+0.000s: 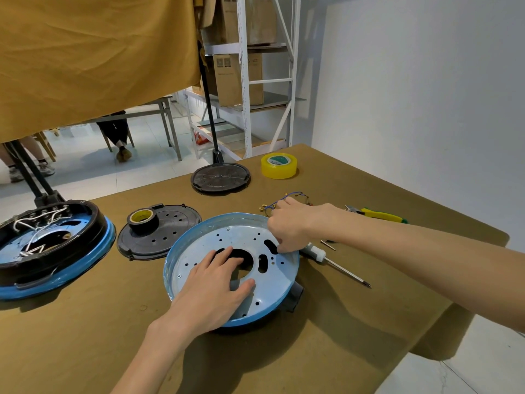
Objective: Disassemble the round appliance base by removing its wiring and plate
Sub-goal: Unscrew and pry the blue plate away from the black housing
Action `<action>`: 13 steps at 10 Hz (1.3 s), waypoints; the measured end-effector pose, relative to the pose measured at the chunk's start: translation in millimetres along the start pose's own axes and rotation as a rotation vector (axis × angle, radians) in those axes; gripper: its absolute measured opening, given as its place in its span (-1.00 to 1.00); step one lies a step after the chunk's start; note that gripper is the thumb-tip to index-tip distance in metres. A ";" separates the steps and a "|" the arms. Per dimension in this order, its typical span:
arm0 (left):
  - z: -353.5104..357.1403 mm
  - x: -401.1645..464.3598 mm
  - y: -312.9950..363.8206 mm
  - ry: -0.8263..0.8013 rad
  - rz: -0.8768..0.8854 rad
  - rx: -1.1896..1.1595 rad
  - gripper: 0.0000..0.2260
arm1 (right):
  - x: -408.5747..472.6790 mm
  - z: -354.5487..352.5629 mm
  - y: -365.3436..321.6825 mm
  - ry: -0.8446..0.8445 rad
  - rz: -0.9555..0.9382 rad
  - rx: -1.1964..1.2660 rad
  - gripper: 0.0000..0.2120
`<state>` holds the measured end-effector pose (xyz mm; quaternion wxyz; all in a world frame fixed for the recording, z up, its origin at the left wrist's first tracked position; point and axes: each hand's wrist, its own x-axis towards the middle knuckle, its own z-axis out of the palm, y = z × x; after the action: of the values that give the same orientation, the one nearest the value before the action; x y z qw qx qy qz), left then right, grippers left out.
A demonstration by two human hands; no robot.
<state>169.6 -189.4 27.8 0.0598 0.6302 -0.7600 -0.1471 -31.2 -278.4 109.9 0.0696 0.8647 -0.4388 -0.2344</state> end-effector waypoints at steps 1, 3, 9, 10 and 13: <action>-0.5 -0.2 0.1 -0.003 0.000 -0.001 -0.39 | -1.1 -5.1 -2.9 -0.013 -0.041 0.038 -0.83; -1.3 -1.8 0.1 0.000 0.003 -0.002 -0.39 | -1.2 -10.5 -5.7 -0.004 -0.041 0.070 -0.82; -4.3 -3.3 3.7 -0.014 0.003 0.000 -0.40 | -2.0 1.1 -1.1 0.015 -0.016 0.032 -0.77; -4.8 -3.9 4.1 -0.015 -0.001 0.002 -0.41 | -1.2 -1.5 -2.1 0.010 -0.034 0.048 -0.77; -5.5 -4.2 5.0 -0.018 -0.004 0.008 -0.42 | -4.2 -3.4 -2.7 -0.012 -0.067 0.223 -0.83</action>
<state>167.3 -185.2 34.9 0.0503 0.6307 -0.7598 -0.1499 -29.8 -273.7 113.5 -0.0376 0.8798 -0.4334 -0.1915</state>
